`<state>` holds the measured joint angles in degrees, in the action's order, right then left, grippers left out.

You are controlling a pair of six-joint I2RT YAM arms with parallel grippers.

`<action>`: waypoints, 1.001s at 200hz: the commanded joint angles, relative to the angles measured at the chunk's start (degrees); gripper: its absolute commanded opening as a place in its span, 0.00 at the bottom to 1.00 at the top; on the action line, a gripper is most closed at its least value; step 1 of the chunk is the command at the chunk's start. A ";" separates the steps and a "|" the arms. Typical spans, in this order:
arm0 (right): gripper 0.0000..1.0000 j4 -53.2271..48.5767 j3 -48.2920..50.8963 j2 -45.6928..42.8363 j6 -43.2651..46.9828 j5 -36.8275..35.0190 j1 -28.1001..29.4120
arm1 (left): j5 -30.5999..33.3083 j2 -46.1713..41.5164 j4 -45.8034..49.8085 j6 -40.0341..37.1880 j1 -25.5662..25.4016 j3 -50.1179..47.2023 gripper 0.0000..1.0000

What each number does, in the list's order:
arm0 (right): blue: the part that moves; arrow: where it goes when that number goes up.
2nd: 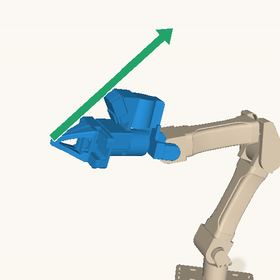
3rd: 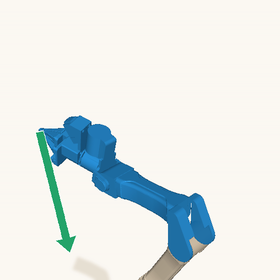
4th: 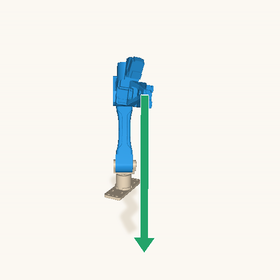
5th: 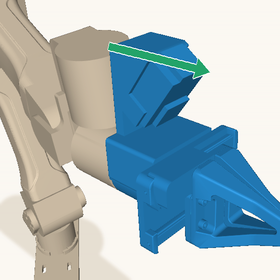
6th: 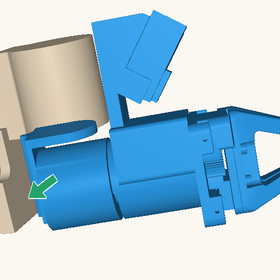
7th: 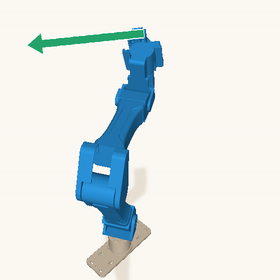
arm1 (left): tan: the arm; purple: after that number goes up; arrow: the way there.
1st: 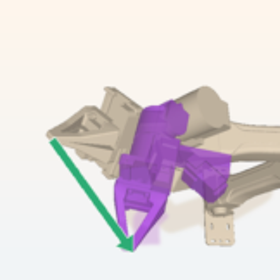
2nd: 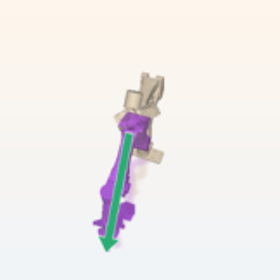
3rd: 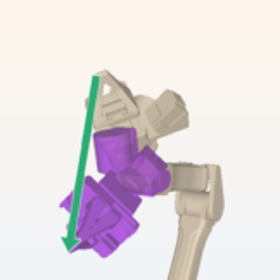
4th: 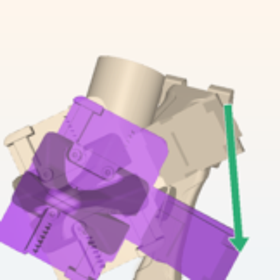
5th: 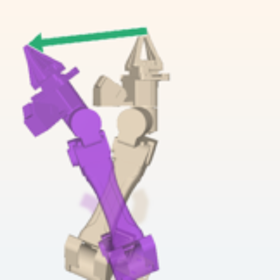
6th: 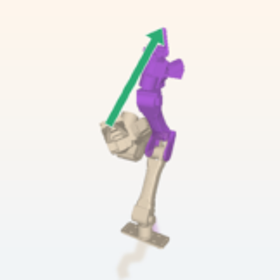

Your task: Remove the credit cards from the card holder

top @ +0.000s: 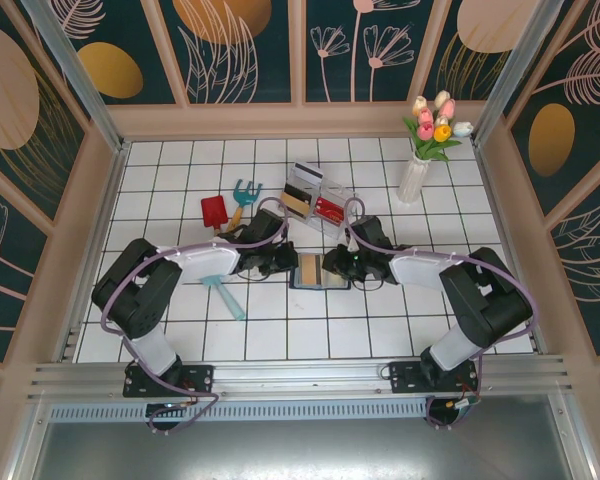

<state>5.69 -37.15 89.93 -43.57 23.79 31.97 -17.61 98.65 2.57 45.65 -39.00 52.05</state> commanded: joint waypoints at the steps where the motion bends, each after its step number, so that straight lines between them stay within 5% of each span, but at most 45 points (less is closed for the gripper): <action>1: 0.28 3.09 1.11 0.66 -0.27 2.89 -0.29 | -6.46 -0.80 -5.53 0.78 -0.53 -0.97 0.09; 200: 0.18 5.23 2.03 4.19 1.13 5.06 0.55 | -0.07 5.84 -1.45 4.19 -1.03 -3.84 0.07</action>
<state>9.39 -35.94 92.82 -43.33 27.20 32.03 -20.53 102.63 -4.16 49.60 -39.97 50.19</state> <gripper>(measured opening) 0.184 0.075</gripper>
